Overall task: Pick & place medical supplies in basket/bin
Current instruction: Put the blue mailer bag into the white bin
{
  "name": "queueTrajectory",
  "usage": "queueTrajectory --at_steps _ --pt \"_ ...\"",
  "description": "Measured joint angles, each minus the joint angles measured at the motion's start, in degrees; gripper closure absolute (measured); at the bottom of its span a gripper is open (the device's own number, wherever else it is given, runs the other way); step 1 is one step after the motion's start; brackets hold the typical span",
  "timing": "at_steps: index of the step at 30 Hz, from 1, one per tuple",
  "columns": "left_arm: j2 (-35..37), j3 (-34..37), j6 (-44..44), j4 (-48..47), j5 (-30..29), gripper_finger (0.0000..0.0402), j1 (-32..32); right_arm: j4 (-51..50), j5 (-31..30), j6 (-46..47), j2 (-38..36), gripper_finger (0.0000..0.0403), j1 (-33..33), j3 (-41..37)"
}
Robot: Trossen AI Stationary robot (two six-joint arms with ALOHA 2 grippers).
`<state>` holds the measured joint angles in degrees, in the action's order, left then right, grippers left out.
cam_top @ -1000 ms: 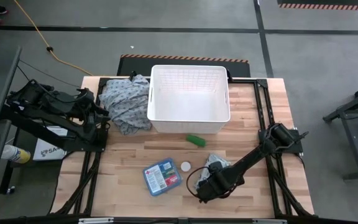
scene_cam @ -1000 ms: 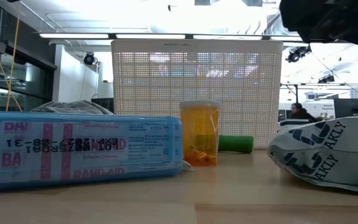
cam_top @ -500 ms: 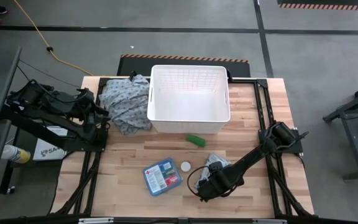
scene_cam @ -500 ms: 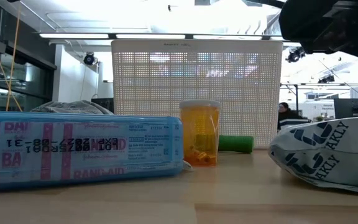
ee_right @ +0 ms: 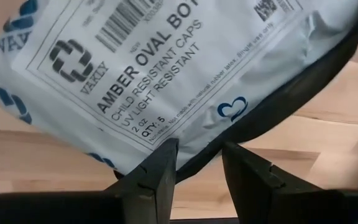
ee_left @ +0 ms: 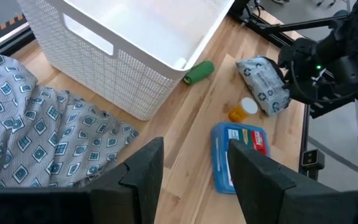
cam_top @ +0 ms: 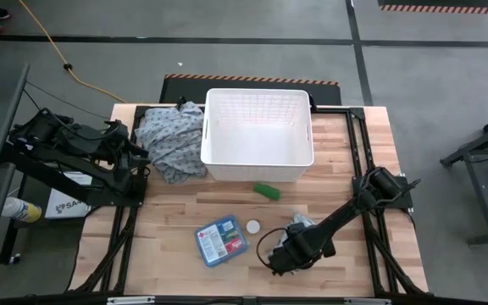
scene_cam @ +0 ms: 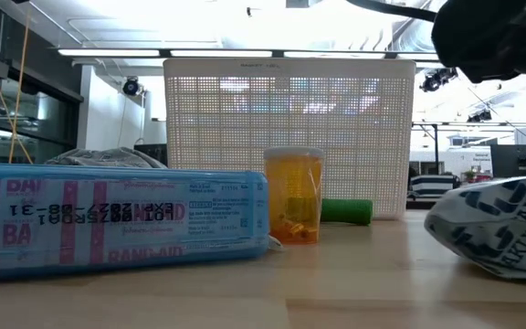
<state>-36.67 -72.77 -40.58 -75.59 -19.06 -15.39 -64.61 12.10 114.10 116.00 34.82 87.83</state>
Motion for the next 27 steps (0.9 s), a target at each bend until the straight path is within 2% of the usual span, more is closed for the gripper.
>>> queueTrajectory --at_steps 10,27 --pt "0.0 0.0 0.03 0.0 -0.14 0.019 0.01 0.19 2.16 0.54 -0.02 0.0279 -0.32 0.06" --pt "0.0 0.0 0.26 -0.02 -0.12 0.019 0.0 0.17 2.23 0.04 -0.02 0.0279 -2.24 0.13"
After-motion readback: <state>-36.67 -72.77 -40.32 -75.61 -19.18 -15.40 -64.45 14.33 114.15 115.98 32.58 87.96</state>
